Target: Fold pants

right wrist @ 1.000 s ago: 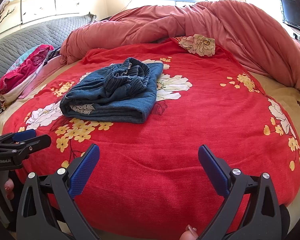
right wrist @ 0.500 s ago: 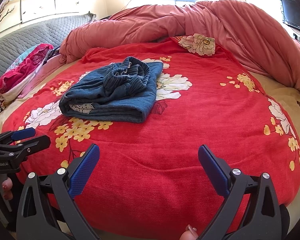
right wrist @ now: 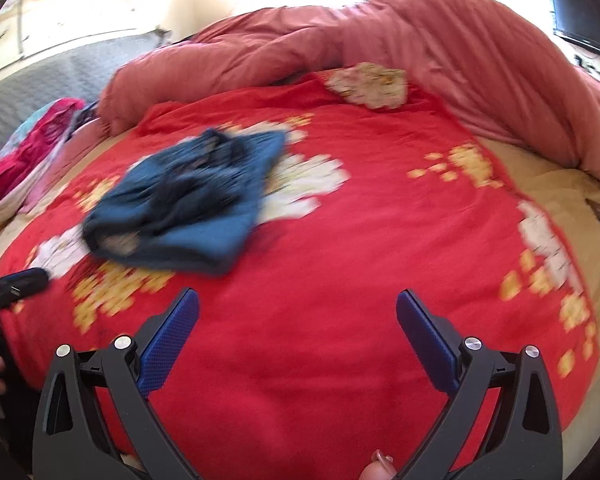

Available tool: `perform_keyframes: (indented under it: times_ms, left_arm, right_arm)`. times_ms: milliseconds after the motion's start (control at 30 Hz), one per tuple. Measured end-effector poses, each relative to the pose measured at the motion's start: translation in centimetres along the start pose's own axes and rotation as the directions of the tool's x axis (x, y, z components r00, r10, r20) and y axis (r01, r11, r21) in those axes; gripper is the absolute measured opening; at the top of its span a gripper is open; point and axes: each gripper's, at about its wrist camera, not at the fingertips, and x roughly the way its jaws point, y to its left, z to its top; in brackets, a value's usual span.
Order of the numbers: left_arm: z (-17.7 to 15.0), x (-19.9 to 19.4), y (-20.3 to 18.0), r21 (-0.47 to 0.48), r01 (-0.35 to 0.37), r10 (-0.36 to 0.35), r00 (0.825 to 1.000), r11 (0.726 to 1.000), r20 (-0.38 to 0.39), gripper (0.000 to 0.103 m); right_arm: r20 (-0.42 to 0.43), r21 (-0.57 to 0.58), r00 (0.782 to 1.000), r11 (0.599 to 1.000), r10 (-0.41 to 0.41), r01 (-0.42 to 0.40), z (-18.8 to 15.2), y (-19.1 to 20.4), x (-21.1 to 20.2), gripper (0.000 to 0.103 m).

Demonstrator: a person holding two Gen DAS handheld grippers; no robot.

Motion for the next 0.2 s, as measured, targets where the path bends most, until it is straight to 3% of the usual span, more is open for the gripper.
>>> perform_keyframes:
  times_ms: [100,200]
  left_arm:
    - [4.0,0.6,3.2,-0.012,-0.106,0.106,0.994,0.994,-0.028,0.094]
    - [9.7,2.3,8.5,-0.046,-0.269,0.269,0.963,0.962,-0.013,0.094]
  right_arm:
    - [0.037,0.075,0.998,0.996,-0.046,0.043,2.5,-4.3,0.3,0.098]
    - [-0.045,0.151,0.993,0.981,-0.113,0.119,5.4,-10.6,2.8,0.098]
